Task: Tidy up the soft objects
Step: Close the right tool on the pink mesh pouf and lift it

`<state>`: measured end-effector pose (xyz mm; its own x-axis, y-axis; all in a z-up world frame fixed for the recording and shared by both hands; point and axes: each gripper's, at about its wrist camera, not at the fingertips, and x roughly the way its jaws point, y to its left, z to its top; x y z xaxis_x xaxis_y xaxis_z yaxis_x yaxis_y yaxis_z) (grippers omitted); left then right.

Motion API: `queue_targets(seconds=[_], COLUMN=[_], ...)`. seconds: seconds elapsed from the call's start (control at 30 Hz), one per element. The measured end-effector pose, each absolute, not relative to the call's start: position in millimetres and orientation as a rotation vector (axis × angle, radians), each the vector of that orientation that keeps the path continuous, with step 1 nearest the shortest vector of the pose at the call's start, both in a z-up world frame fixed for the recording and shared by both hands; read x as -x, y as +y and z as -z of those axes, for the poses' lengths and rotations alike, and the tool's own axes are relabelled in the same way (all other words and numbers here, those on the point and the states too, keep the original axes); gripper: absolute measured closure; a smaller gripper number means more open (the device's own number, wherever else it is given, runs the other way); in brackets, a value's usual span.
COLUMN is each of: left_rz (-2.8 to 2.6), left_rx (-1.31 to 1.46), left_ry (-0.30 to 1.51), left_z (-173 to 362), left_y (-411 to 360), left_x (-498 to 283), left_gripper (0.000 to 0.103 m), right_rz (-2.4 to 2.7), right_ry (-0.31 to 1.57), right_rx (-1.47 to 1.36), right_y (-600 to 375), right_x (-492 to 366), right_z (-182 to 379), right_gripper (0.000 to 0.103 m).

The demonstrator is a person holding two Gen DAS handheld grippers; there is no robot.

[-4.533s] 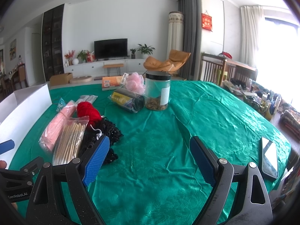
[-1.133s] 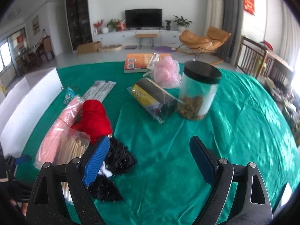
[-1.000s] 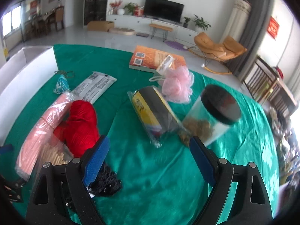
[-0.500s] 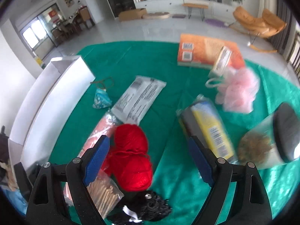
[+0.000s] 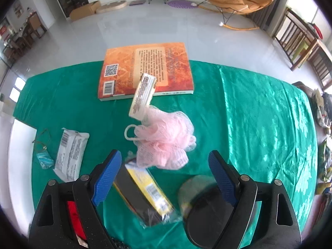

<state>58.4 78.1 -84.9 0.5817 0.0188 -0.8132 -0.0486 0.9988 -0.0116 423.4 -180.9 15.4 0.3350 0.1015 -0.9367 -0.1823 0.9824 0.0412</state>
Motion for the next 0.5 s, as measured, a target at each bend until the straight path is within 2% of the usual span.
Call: queue_targets(seconds=[0.1,0.13,0.17,0.2,0.27,0.4,0.5], left_rz=[-0.04,-0.04,-0.04,-0.04,-0.04,-0.042,-0.042], left_rx=[0.034,0.034,0.034,0.034,0.034,0.034,0.034], left_ry=[0.949,0.949,0.949,0.949,0.949,0.948,0.948], left_z=[84.9,84.9,84.9,84.9,84.9,84.7,84.7], left_y=[78.1,78.1,78.1,78.1,78.1,77.9,77.9], left_x=[-58.5,-58.3,-58.3,-58.3,-58.3,-59.0,-58.9], left_gripper=[0.0,0.0,0.0,0.0,0.0,0.0,0.0], right_rz=[-0.139,-0.11,-0.079,-0.055,-0.04,-0.008,0.061], right_ry=[1.265,1.277,1.287,1.299,1.236,1.054,0.984], right_rx=[0.114,0.148,0.18,0.187,0.116,0.047,-0.013], right_y=[-165.0,-161.0,-159.4,-161.1,-173.2,-213.7,-267.7], right_x=[-437.7,-441.1,-443.6,-445.4,-442.0,-426.5,-407.0], right_z=[9.9,18.3,25.5,29.4,14.0,-53.6,-93.7], right_gripper=[0.017,0.023,0.038,0.093,0.093,0.093,0.093])
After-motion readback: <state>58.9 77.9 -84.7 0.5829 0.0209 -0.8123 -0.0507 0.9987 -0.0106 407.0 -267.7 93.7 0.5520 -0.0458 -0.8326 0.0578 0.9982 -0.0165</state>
